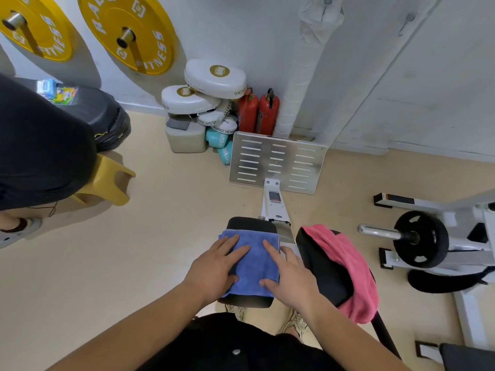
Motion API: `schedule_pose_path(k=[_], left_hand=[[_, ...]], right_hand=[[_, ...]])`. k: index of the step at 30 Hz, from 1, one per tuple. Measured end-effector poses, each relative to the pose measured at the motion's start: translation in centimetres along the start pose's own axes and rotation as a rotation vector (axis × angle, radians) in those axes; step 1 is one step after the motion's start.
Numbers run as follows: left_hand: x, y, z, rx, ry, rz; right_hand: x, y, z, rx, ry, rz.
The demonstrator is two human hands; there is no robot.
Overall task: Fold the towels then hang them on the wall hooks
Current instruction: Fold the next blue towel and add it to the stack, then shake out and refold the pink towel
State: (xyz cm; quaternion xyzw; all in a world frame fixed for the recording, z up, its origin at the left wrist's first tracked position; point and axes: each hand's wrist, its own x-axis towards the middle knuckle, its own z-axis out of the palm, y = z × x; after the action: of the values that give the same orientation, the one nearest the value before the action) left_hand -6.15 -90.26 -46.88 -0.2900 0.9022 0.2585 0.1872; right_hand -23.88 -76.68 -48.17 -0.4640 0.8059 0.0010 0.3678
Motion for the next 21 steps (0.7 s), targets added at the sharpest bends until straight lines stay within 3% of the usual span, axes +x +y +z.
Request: schedule_pose_path(k=[5, 9, 14, 18, 21], left_hand=[[0.1, 1.5, -0.3, 0.123, -0.004, -0.005], [0.9, 3.5, -1.3, 0.234, 0.115, 0.111], [2.7, 10.8, -1.5, -0.034, 0.226, 0.309], [4.0, 16.7, -0.1, -0.260, 0.039, 0.280], [4.9, 19.4, 0.5, -0.292, -0.076, 0.200]], right_hand=[[-0.4, 0.6, -0.5, 0.151, 0.025, 0.004], [-2.5, 2.3, -1.2, 0.410, 0.162, 0.000], [-5.6, 7.8, -2.2, 0.472, 0.316, 0.188], [-6.8, 14.3, -2.7, 0.454, 0.301, 0.393], [-6.1, 19.2, -2.0, 0.425, 0.221, 0.465]])
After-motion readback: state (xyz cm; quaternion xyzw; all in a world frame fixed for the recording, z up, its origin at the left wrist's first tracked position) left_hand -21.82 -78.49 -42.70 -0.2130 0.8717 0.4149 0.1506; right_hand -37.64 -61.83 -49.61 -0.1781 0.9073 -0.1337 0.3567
